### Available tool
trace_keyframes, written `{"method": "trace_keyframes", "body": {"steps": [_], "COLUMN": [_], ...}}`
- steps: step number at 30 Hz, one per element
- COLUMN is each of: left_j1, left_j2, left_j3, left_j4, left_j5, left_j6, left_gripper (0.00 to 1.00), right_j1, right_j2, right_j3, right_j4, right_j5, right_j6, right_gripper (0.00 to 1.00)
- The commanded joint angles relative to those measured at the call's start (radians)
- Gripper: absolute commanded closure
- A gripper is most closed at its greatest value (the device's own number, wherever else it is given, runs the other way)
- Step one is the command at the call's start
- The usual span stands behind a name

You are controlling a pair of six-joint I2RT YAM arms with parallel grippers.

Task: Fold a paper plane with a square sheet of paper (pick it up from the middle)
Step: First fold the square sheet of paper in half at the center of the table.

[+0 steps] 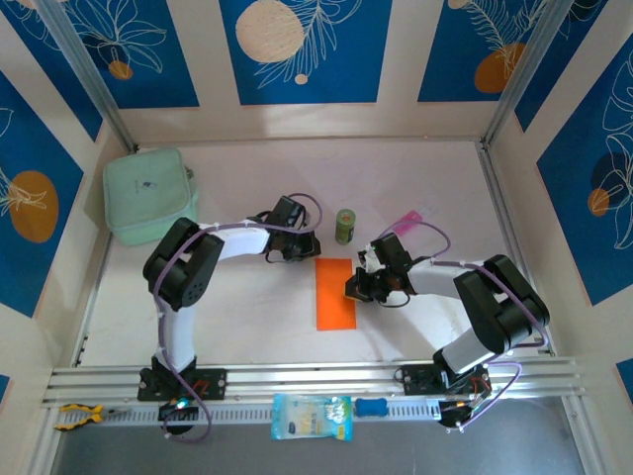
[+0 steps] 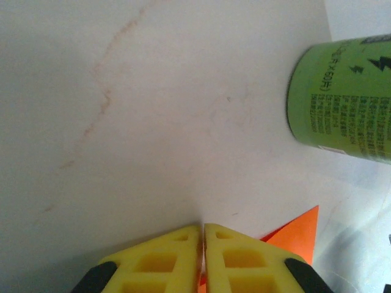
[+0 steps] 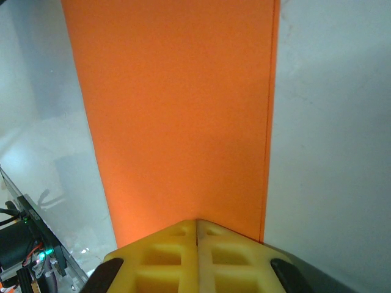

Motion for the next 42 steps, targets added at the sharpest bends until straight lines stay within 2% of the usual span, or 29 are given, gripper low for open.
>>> {"method": "trace_keyframes", "body": {"steps": [1, 5, 14, 22, 29, 36, 42], "left_j1": [0.032, 0.024, -0.053, -0.065, -0.065, -0.065, -0.078], "left_j2": [-0.068, -0.147, -0.193, -0.123, -0.107, -0.199, -0.237], "left_j3": [-0.015, -0.079, -0.200, -0.273, -0.291, -0.265, -0.283], "left_j4": [-0.041, 0.011, 0.181, 0.274, 0.182, 0.107, 0.155], "left_j5": [-0.079, -0.040, 0.179, 0.208, 0.137, 0.133, 0.212], "left_j6": [0.020, 0.024, 0.014, -0.024, 0.038, 0.070, 0.034], "left_gripper": [0.87, 0.85, 0.85, 0.85, 0.85, 0.83, 0.83], "right_j1": [0.013, 0.014, 0.015, 0.015, 0.016, 0.016, 0.016], "right_j2": [0.037, 0.036, 0.037, 0.036, 0.030, 0.031, 0.033], "right_j3": [-0.030, -0.028, -0.028, -0.028, -0.033, -0.031, -0.030], "right_j4": [-0.135, -0.136, -0.138, -0.138, -0.138, -0.140, -0.139], "right_j5": [0.067, 0.069, 0.070, 0.069, 0.073, 0.073, 0.072], "right_j6": [-0.016, -0.016, -0.018, -0.017, -0.016, -0.016, -0.016], "right_gripper": [1.00, 1.00, 1.00, 1.00, 1.00, 1.00, 1.00]}}
